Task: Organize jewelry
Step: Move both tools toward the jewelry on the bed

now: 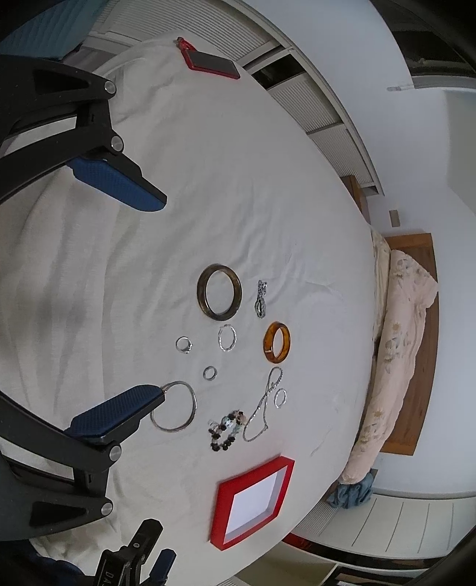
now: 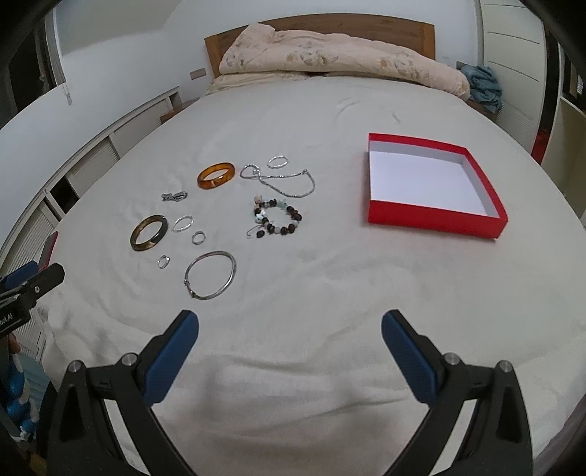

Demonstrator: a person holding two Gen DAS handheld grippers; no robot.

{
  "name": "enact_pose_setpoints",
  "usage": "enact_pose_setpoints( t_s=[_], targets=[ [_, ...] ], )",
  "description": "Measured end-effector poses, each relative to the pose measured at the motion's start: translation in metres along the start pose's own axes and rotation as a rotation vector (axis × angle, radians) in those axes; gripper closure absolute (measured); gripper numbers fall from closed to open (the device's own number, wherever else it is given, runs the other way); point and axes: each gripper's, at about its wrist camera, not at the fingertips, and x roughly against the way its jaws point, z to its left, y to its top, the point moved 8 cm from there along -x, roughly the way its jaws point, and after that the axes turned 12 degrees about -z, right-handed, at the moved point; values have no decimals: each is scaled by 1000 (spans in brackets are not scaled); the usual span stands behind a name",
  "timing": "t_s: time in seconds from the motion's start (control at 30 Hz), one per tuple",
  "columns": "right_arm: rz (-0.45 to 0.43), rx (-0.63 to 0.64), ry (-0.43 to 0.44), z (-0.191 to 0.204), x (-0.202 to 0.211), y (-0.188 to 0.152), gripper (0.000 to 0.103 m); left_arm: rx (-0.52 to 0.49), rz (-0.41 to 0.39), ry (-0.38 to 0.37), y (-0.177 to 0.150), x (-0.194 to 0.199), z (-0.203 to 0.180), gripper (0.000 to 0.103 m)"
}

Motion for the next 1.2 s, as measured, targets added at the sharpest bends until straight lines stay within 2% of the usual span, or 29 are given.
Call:
enact_pose_setpoints(
  t_s=[0.37, 0.63, 0.83, 1.2],
  targets=[
    [33, -11, 17, -2, -28, 1, 3, -23, 63, 4, -1, -32, 0, 9],
    [36, -26, 20, -8, -42, 6, 4, -75, 95, -7, -7, -55, -10, 9],
    [42, -25, 36, -9, -52, 11, 4, -67, 128, -31, -11, -72, -11, 16],
    [61, -43, 66, -9, -72, 17, 4, -58, 153, -40, -11, -89, -7, 19]
  ],
)
